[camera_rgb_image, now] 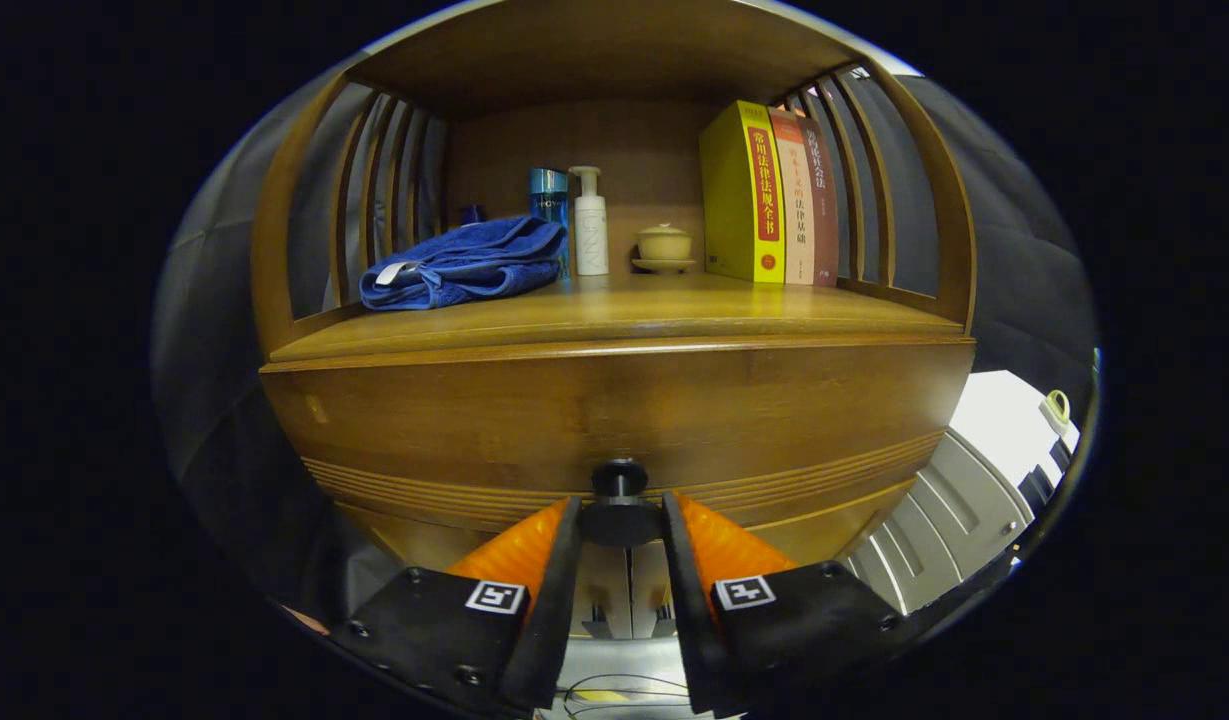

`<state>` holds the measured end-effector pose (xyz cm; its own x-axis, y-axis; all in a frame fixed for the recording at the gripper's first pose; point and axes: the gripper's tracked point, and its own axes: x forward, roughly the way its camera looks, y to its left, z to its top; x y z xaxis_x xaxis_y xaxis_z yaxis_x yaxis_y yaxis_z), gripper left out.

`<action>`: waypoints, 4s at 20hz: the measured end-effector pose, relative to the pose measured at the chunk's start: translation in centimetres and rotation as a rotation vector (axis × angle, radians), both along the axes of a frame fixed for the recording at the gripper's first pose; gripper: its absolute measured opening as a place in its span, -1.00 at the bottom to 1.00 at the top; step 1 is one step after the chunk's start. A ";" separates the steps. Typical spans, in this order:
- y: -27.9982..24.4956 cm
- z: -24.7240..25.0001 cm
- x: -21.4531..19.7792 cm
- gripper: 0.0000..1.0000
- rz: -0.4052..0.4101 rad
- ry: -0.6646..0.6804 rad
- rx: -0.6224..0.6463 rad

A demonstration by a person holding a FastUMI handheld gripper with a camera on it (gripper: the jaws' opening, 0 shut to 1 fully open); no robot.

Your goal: Pull open the drawer, take out the items inside it, and place them on the countertop above the cabinet.

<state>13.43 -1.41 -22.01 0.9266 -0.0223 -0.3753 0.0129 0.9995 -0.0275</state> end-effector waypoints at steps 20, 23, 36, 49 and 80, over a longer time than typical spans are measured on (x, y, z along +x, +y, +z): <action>0.0 0.0 -9.7 -0.02 -0.007 0.068 -0.007; 0.1 0.1 -11.7 -0.03 -0.009 0.076 -0.010; 0.1 0.0 -17.1 -0.03 -0.003 0.103 -0.017; 0.2 -0.8 -18.7 0.04 0.001 0.119 -0.022; -1.6 4.1 -1.3 0.98 0.162 0.546 -0.096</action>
